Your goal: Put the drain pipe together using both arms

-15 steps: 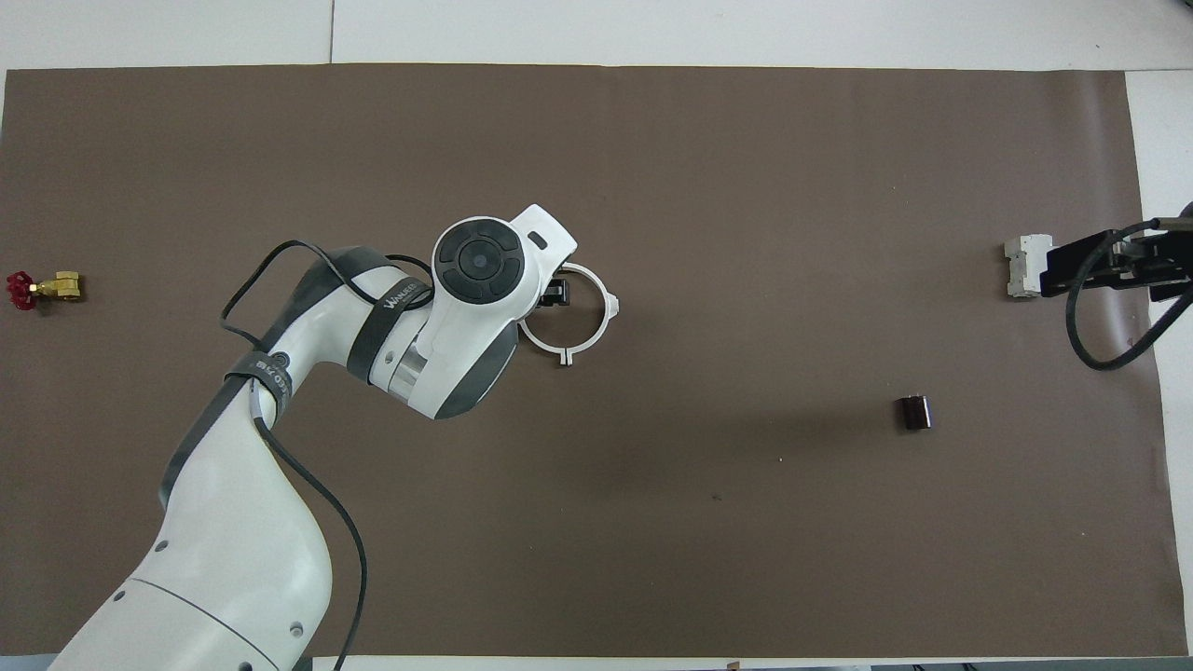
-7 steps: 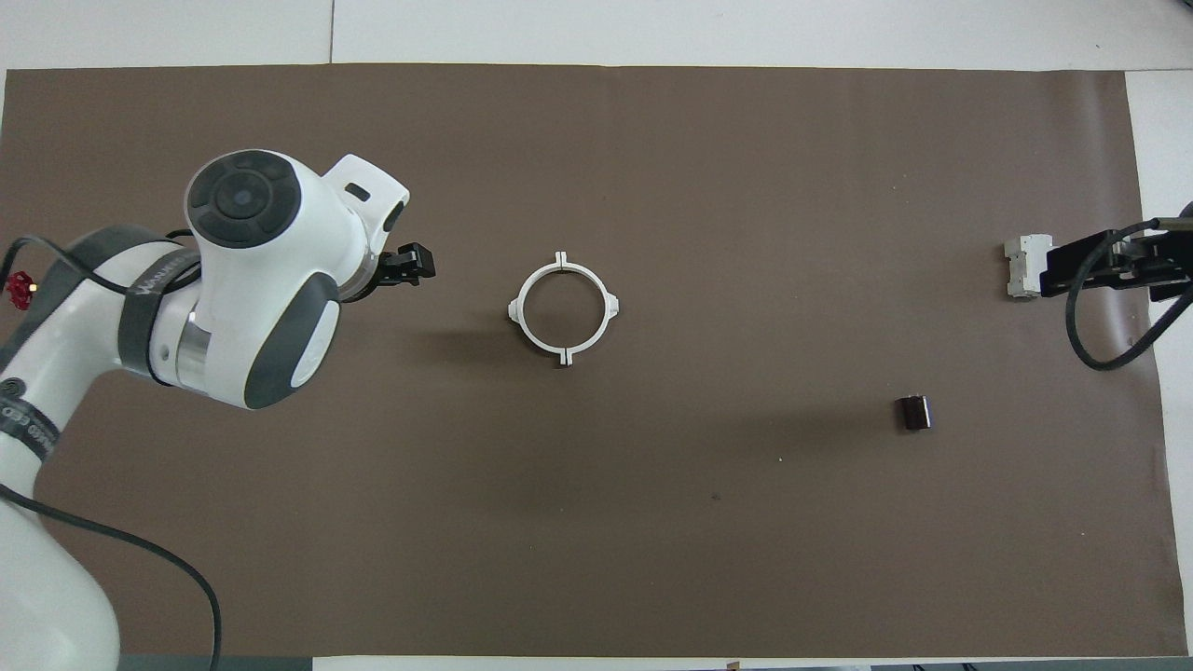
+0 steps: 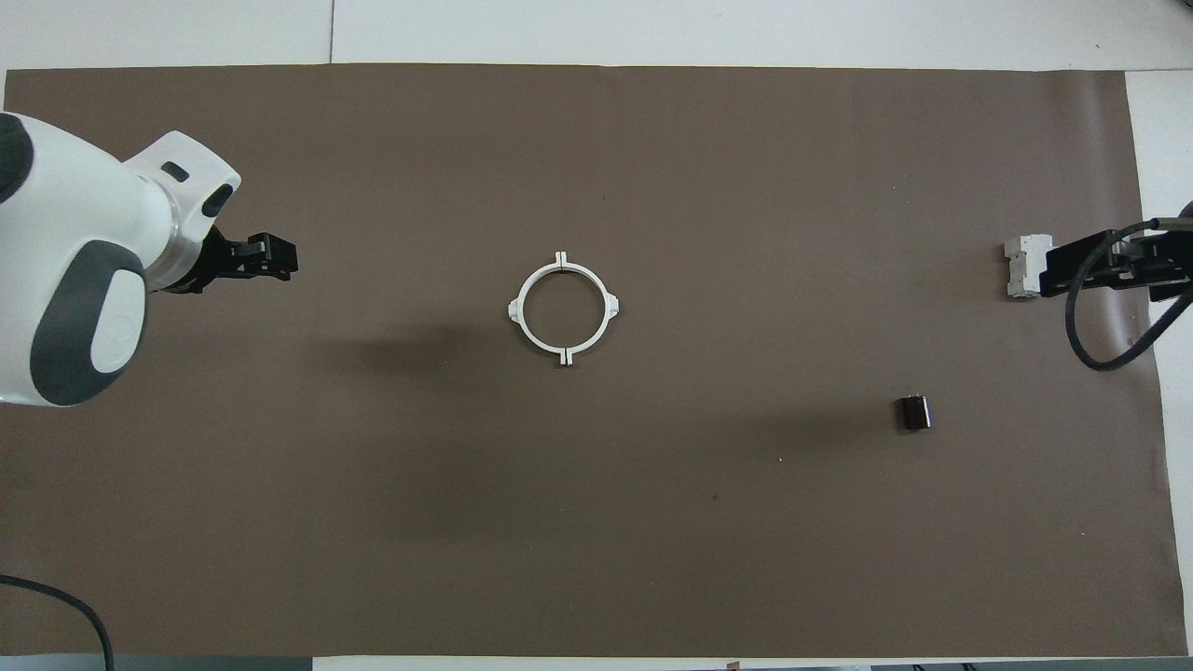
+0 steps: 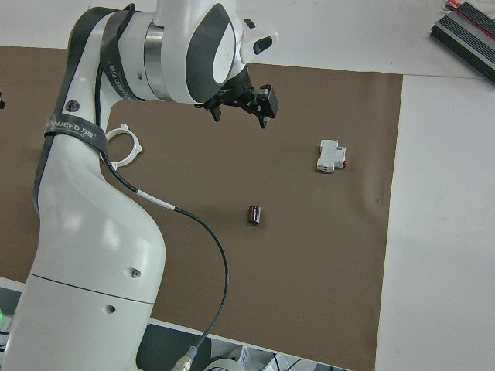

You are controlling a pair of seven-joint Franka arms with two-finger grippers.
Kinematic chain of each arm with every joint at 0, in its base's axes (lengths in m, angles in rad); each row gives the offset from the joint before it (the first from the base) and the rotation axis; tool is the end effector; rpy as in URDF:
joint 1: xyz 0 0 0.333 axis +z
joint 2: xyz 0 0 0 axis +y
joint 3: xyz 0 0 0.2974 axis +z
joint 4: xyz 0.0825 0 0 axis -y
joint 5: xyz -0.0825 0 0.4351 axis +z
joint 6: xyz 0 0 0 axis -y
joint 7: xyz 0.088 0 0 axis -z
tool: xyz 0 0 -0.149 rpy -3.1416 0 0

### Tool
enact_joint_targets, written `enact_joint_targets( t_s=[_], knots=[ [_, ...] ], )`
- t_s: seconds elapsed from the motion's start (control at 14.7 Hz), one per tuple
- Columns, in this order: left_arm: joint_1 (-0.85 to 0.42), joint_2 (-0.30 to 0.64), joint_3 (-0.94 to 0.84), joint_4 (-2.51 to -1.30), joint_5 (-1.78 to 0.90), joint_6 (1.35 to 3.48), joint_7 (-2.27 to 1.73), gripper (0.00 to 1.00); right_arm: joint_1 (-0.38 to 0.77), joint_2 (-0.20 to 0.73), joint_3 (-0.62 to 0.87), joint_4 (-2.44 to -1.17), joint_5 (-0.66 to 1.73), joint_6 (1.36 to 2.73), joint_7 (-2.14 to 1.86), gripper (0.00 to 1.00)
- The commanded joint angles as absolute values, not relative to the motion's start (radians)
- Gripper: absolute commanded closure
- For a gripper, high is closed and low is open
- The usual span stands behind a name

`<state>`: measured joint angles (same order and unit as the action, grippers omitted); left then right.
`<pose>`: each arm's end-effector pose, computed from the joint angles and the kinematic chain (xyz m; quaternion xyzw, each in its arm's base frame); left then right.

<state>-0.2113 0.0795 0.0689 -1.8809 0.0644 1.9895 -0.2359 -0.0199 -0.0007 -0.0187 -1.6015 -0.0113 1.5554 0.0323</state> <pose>0.6265 -0.0837 0.3879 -0.9988 -0.0339 -0.0204 0.0290 0.6003 -0.0249 0.5470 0.9991 -0.0354 -0.0227 0.0056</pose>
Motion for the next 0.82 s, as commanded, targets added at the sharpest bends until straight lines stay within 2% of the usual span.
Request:
enact_joint_targets(
  t_s=[0.0,0.14,0.34,0.75],
  knots=[
    [-0.128,0.008,0.066,-1.901,0.026,1.933,-0.092,0.0,-0.031,-0.009,-0.012,-1.606,0.005,1.563,0.008,0.0],
    [-0.089,-0.002,0.071,-1.867,0.023,1.895,-0.036,0.0,-0.029,-0.009,-0.012,-1.605,0.005,1.563,0.008,0.0],
    [-0.028,0.006,0.074,-1.754,-0.021,1.784,0.064,0.0,-0.029,-0.009,-0.012,-1.605,0.005,1.563,0.006,0.0],
    [-0.02,0.02,0.074,-1.596,-0.023,1.64,0.083,0.0,-0.029,-0.008,-0.012,-1.605,0.005,1.565,0.008,0.0]
  ],
)
